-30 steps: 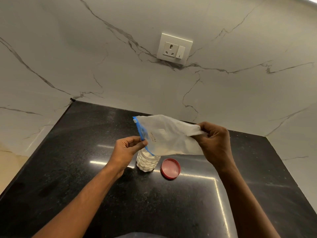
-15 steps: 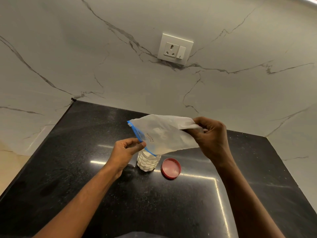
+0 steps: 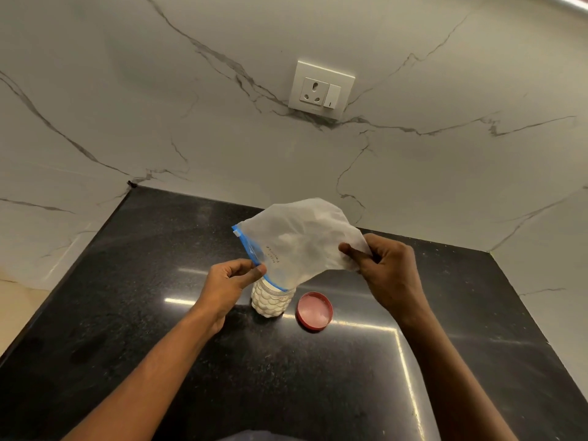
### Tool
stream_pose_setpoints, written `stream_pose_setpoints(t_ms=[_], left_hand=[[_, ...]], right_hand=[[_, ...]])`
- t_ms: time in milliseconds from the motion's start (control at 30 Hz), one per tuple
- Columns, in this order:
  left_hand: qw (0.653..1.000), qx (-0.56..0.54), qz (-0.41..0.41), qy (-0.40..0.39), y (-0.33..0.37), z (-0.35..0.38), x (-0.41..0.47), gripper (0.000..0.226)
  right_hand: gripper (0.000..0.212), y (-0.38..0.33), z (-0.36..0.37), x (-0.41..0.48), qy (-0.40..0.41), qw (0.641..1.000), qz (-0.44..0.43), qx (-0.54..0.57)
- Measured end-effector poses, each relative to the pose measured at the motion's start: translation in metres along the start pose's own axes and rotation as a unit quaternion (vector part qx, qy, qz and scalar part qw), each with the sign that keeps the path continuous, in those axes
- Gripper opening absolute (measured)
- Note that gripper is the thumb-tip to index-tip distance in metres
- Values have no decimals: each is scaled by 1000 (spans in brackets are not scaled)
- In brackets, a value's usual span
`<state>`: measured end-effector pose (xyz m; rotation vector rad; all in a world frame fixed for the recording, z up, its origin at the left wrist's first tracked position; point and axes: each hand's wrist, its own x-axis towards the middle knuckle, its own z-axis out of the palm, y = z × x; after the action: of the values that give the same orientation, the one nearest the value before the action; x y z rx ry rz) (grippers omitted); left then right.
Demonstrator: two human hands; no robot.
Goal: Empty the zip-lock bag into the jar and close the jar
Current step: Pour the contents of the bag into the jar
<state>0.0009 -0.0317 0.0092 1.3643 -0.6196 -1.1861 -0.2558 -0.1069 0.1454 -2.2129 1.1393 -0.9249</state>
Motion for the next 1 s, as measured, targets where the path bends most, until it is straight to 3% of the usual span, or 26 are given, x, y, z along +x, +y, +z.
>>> stream_pose_setpoints(t_ms=[100, 267, 300, 400, 467, 533, 600, 700, 733, 767, 867, 1000], left_hand=[[1000, -2, -5, 4, 0, 0, 0, 12], [1000, 1, -4, 7, -2, -2, 1, 14], [1000, 2, -4, 5, -2, -2, 1, 14], [1000, 5, 0, -1, -2, -1, 0, 15], [1000, 3, 3, -1, -2, -1, 0, 14], [1000, -1, 6, 0, -1, -2, 0, 13], [1000, 0, 10, -3, -1, -2, -1, 11], [999, 14, 27, -10, 0, -1, -3, 10], [999, 20, 34, -13, 1, 0, -3, 10], [999, 28, 43, -15, 2, 1, -3, 10], [995, 43, 85, -12, 5, 4, -4, 12], [990, 71, 125, -6, 9, 6, -5, 15]], right_hand=[[14, 1, 1, -1, -41, 999, -21, -4], [13, -2, 0, 4, 34, 997, -62, -35], [17, -1, 2, 5, 30, 997, -60, -48], [5, -1, 2, 4, -20, 997, -65, -29], [4, -3, 1, 3, 10, 998, -66, -11], [18, -4, 0, 5, 48, 996, -64, -29], [26, -6, -3, 5, -7, 998, -45, -48], [95, -14, -8, 7, -133, 990, -23, -47], [101, -21, -7, 9, -130, 990, -39, -43], [93, -28, -5, 11, -112, 991, -65, -37], [32, -43, 2, 23, 2, 988, -150, -36], [27, -47, 4, 33, 33, 989, -145, 0]])
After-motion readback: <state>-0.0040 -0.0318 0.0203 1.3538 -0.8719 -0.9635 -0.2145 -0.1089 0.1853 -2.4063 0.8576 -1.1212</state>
